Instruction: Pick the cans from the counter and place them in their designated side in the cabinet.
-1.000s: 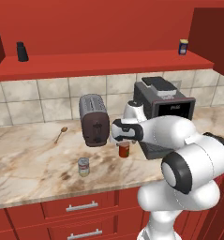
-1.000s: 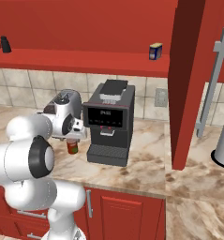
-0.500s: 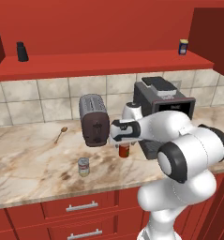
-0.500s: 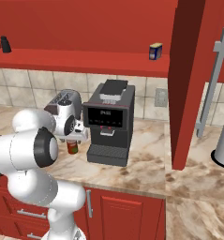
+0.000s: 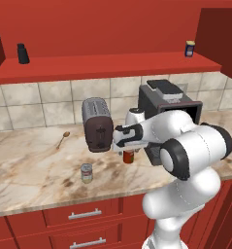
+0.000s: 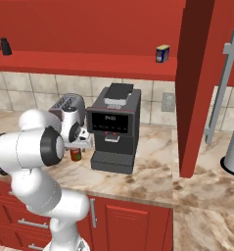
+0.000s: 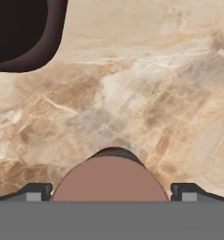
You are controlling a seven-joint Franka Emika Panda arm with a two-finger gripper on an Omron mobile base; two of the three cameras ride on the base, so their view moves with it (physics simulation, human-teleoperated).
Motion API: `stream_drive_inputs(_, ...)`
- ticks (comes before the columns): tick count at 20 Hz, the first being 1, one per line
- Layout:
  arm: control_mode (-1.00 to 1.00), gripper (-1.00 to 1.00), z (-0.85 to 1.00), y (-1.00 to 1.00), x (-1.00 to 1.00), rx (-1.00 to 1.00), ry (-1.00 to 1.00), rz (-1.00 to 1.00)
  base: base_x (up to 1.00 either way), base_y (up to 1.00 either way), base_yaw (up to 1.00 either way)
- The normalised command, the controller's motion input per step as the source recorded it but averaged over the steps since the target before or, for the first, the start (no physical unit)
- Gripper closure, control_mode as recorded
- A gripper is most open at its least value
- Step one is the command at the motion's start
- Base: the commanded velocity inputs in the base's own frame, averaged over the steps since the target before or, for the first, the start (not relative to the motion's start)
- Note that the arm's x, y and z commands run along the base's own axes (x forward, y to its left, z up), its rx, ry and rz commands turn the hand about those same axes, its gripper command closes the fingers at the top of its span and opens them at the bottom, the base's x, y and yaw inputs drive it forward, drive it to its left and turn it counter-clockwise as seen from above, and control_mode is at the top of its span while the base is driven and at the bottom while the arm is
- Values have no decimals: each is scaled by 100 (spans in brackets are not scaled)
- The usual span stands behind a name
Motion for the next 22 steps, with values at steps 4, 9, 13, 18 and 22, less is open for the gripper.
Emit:
stream_drive_inputs(4,-100,100,-11,4,1,0,3,0,0,0,0)
stream_drive_inputs(9,-100,100,-4,2,0,0,2,0,0,0,0)
stream_drive_inputs(13,-100,100,-2,0,0,1,1,0,0,0,0)
stream_drive_inputs(18,-100,100,19,0,-10,0,-4,0,0,0,0)
stream_drive_inputs(22,-100,100,52,0,-27,0,-10,0,0,0,0)
